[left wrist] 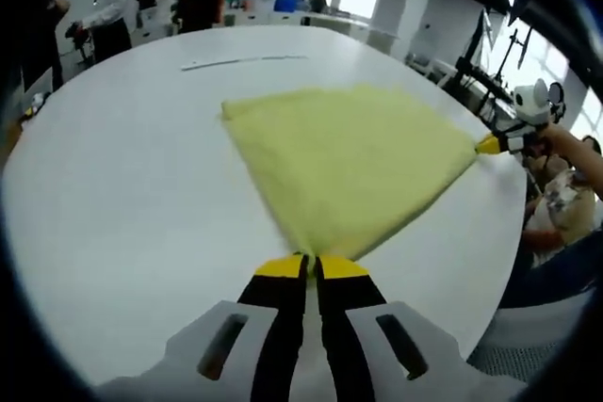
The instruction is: Fold the garment on the visible template until the final outline fits inside the template.
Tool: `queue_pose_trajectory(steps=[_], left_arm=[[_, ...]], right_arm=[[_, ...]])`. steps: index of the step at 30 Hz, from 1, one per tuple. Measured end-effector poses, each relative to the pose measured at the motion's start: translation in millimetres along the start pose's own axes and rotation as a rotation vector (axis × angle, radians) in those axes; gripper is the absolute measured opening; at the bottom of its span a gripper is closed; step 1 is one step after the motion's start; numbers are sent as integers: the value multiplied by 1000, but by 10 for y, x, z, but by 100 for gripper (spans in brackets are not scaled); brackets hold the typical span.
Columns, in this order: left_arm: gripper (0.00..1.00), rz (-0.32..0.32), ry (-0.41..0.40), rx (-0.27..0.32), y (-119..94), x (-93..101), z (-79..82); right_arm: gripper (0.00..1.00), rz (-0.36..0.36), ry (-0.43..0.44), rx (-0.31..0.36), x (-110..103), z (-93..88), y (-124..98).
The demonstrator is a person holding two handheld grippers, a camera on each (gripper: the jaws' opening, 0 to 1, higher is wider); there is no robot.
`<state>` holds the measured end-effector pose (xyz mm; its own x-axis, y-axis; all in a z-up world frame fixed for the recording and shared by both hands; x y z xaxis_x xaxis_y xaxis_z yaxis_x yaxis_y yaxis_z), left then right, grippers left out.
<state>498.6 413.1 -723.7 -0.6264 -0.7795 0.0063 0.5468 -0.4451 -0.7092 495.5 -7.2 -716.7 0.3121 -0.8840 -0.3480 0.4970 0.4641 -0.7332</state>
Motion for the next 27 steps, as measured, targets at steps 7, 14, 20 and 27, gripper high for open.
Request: queue_pose_trajectory(steps=[7, 14, 20, 27], left_arm=[[2, 4, -25, 27, -16, 6, -14], [9, 3, -59, 40, -25, -7, -42], [26, 3, -50, 54, -29, 14, -26], [49, 2, -29, 110, -141, 36, 94]], right_arm=[[0, -10, 8, 13, -20, -16, -16], [3, -19, -6, 25, -65, -2, 8], [37, 36, 49, 90, -133, 114, -15], [69, 51, 42, 122, -246, 208, -105]])
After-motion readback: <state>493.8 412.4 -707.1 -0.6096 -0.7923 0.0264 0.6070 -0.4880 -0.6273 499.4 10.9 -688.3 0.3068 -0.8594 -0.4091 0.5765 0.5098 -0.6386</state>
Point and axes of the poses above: the point that each gripper's makers call its tool centre point, and the gripper's own axes: y roughly forward along the fingers, x roughly to its right, z roughly out of its top, the point moved 8 cm from there along -y, roughly backward along the fingers, and after that the axes turned 13 degrees about y, right-handed, at the moved point
